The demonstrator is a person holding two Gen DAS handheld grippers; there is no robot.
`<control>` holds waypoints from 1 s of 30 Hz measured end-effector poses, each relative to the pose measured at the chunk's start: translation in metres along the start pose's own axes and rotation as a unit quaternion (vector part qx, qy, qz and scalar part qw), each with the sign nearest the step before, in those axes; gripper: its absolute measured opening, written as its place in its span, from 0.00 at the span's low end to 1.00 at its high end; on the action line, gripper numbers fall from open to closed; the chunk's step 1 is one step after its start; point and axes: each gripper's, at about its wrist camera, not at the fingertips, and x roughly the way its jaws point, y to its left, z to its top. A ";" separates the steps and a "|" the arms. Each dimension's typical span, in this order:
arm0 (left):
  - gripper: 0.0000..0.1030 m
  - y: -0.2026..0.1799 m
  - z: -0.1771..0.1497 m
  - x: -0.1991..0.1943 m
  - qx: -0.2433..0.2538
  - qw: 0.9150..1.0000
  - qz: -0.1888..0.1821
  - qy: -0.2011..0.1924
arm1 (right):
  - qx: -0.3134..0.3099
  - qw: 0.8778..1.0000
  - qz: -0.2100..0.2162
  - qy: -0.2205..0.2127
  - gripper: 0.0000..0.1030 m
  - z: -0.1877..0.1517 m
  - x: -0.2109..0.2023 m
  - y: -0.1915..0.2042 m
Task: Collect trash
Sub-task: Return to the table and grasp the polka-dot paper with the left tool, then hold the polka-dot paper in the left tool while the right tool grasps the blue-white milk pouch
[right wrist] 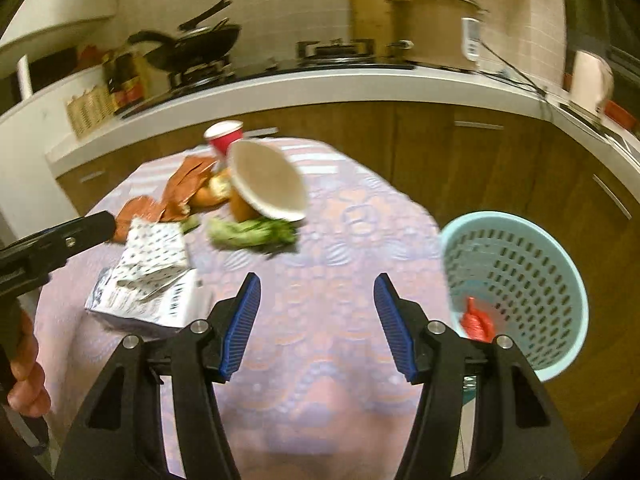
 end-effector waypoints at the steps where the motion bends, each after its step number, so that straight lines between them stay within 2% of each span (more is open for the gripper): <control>1: 0.73 0.004 -0.001 0.005 -0.007 1.000 -0.006 0.009 | -0.006 1.000 0.003 0.004 0.51 -0.001 0.002 0.007; 4: 0.64 0.009 -0.004 0.022 -0.020 0.999 -0.026 0.042 | -0.018 1.000 0.002 0.014 0.51 -0.004 0.009 0.017; 8: 0.56 0.012 -0.007 0.041 -0.035 0.996 -0.043 0.063 | -0.033 0.999 -0.002 0.021 0.51 -0.006 0.013 0.025; 11: 0.45 0.009 -0.006 0.050 -0.035 0.996 -0.049 0.070 | -0.040 0.999 0.001 0.023 0.51 -0.007 0.015 0.030; 13: 0.23 0.009 -0.005 0.057 -0.039 0.994 -0.058 0.080 | -0.045 0.999 0.010 0.026 0.51 -0.007 0.019 0.034; 15: 0.09 0.012 -0.006 0.061 -0.045 0.993 -0.064 0.088 | -0.054 0.998 0.031 0.031 0.51 -0.007 0.024 0.039; 19: 0.01 0.025 -0.006 0.049 -0.056 0.993 -0.068 0.073 | -0.063 0.996 0.057 0.041 0.51 -0.006 0.032 0.051; 25: 0.01 0.051 0.001 0.007 -0.064 0.996 -0.060 0.031 | -0.064 0.991 0.102 0.062 0.51 -0.005 0.043 0.068; 30: 0.01 0.083 -0.004 -0.020 -0.081 0.996 -0.042 0.021 | -0.056 0.984 0.141 0.089 0.51 -0.013 0.053 0.080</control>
